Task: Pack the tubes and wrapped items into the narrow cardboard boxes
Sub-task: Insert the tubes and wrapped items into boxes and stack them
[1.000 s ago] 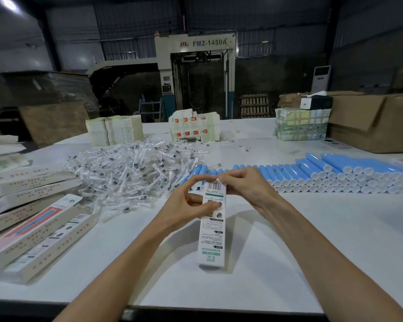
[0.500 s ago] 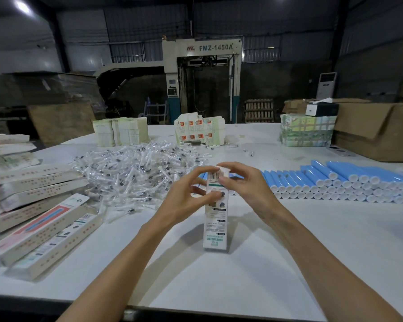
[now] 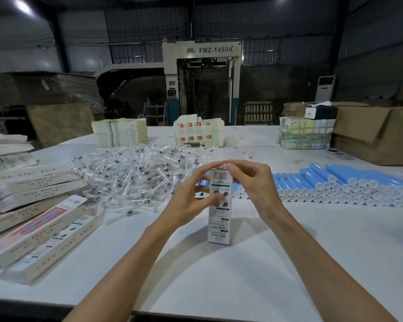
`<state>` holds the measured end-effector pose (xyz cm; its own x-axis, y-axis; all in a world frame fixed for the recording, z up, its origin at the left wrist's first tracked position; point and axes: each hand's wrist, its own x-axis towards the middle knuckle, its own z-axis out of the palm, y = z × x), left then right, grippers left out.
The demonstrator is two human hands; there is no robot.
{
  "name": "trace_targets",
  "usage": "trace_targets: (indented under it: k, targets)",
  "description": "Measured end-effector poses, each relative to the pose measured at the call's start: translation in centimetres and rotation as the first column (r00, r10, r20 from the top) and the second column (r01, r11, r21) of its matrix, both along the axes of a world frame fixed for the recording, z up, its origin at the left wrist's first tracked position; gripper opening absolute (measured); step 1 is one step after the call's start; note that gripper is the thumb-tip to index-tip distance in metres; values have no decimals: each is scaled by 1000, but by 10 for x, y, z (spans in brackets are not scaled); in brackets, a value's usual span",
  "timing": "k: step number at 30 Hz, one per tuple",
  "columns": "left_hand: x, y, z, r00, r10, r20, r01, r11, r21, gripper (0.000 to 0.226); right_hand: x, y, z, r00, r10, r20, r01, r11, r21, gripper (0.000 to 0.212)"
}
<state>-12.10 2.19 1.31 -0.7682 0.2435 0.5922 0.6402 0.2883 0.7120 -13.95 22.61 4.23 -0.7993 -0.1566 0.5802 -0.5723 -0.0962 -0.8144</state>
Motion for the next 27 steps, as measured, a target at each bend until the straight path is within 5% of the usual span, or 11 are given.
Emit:
trace_targets:
  k: [13,20,27]
  targets:
    - [9,6,0,999,27,-35,-24,995,97,63,3,13,6,980,7,-198,55,949,311,21]
    - [5,8,-1,999,27,24,-31,987,157,54,-1,10,3,942,-63,-329,172,933,316,20]
    - [0,14,-4,994,66,87,-83,975,205,52,-16,-2,-12,952,-161,-261,231,937,264,22]
